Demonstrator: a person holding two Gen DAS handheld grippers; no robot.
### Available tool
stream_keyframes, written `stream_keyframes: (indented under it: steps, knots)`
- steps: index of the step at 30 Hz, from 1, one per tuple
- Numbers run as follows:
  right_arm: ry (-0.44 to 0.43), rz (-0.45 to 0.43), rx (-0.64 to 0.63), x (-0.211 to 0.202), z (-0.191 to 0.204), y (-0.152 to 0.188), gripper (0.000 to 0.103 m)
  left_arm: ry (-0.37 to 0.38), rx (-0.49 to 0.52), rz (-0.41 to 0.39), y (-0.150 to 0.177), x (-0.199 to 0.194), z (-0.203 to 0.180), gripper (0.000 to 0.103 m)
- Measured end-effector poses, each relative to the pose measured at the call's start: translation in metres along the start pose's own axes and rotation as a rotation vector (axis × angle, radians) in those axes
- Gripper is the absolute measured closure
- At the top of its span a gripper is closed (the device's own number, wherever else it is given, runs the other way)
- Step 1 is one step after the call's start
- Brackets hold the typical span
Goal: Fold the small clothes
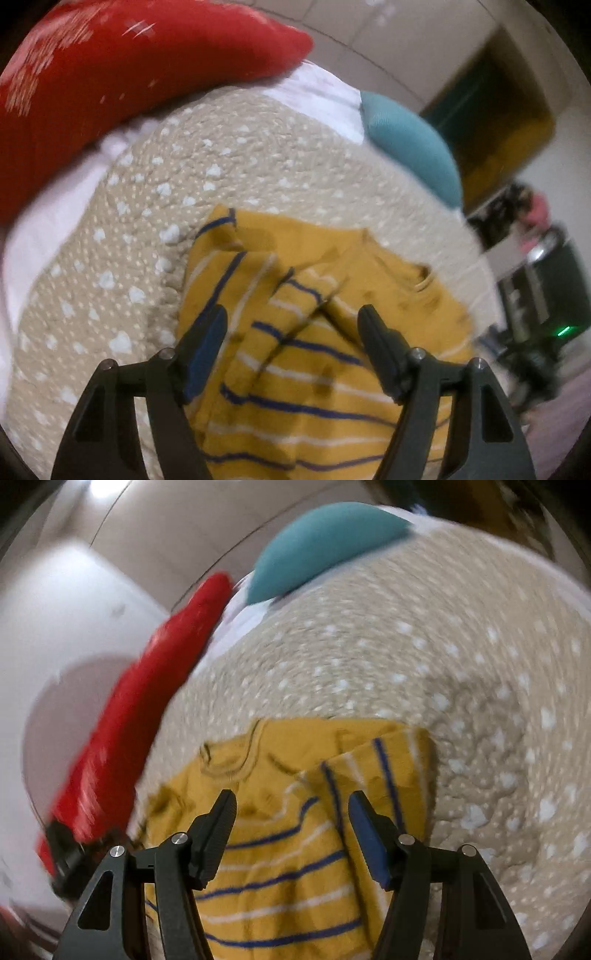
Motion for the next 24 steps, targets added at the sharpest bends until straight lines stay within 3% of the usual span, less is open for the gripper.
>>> stream_keyframes:
  steps: [6, 7, 8, 9, 10, 11, 12, 14, 16, 20, 24]
  knots:
    - [0.14, 0.028, -0.203, 0.031, 0.027, 0.001, 0.035, -0.058, 0.14, 0.08, 0.001, 0.042, -0.015, 0.03]
    - [0.155, 0.048, -0.233, 0.041, 0.03, 0.004, 0.035, -0.087, 0.161, 0.111, 0.004, 0.051, -0.014, 0.032]
    - [0.167, 0.061, -0.255, 0.048, 0.035, 0.006, 0.035, -0.113, 0.173, 0.132, 0.005, 0.057, -0.012, 0.042]
    - [0.183, 0.07, -0.279, 0.056, 0.035, 0.008, 0.042, -0.131, 0.169, 0.152, 0.005, 0.06, -0.008, 0.079]
    - [0.192, 0.076, -0.297, 0.061, 0.038, 0.012, 0.083, -0.114, 0.146, 0.158, 0.002, 0.06, -0.007, 0.088]
    - [0.179, 0.092, -0.298, 0.063, 0.04, 0.014, 0.094, -0.098, 0.111, 0.134, -0.004, 0.055, -0.004, 0.091]
    - [0.151, 0.095, -0.281, 0.062, 0.041, 0.013, 0.094, -0.098, 0.088, 0.099, -0.012, 0.047, 0.001, 0.095]
    - [0.164, 0.03, -0.258, 0.052, 0.034, 0.003, 0.095, -0.148, 0.029, 0.036, -0.03, 0.034, 0.023, 0.097]
    - [0.219, -0.011, -0.185, 0.048, 0.012, -0.01, 0.095, -0.116, -0.051, 0.042, -0.03, 0.036, 0.041, 0.097]
    - [0.252, 0.019, -0.112, 0.063, -0.013, -0.007, 0.095, -0.166, -0.02, 0.064, -0.017, 0.046, 0.047, 0.093]
    - [0.179, 0.047, 0.017, 0.069, -0.023, -0.008, 0.092, -0.077, -0.145, 0.046, -0.018, 0.039, 0.05, 0.077]
Point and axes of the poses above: each gripper's, at about its wrist camera, not at the fingertips, and x roughly the way its jaws point, z to its left, y to its underside, the point moved 10 cm from there along x, roughly the way its jaws point, and after that the axes turned 13 degrees about y, right-handed, at the moved point
